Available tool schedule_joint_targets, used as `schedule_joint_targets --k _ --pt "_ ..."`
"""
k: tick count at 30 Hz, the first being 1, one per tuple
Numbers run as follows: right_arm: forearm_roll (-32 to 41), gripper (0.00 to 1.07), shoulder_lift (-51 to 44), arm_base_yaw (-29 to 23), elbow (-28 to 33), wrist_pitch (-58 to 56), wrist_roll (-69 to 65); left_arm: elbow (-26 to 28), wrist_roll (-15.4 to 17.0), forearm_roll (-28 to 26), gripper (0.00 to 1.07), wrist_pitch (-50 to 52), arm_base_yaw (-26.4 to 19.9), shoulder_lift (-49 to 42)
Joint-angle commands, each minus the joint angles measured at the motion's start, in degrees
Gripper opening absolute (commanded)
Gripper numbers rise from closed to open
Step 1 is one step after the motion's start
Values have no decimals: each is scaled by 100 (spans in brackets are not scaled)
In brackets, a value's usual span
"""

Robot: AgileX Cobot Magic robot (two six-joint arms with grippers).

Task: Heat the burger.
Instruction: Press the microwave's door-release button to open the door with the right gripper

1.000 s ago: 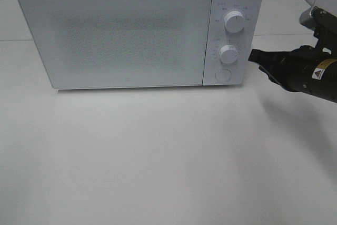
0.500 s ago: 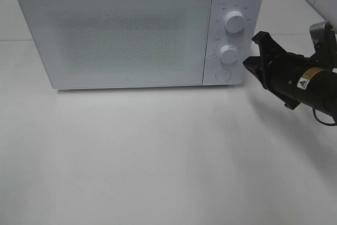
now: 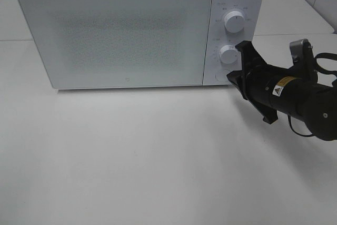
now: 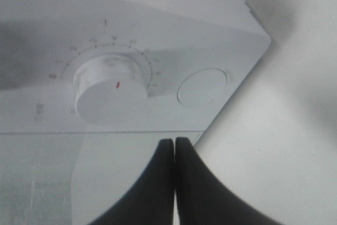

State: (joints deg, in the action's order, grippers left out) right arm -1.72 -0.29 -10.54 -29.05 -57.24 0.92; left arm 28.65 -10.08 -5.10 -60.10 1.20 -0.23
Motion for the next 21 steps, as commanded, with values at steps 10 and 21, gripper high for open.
schedule_joint_targets --k 10,21 --pt "-6 62 -120 0 11 -11 52 -17 40 -17 0 80 34 -126" --pt "-6 62 -120 0 11 -11 52 -17 40 -17 0 80 34 -126"
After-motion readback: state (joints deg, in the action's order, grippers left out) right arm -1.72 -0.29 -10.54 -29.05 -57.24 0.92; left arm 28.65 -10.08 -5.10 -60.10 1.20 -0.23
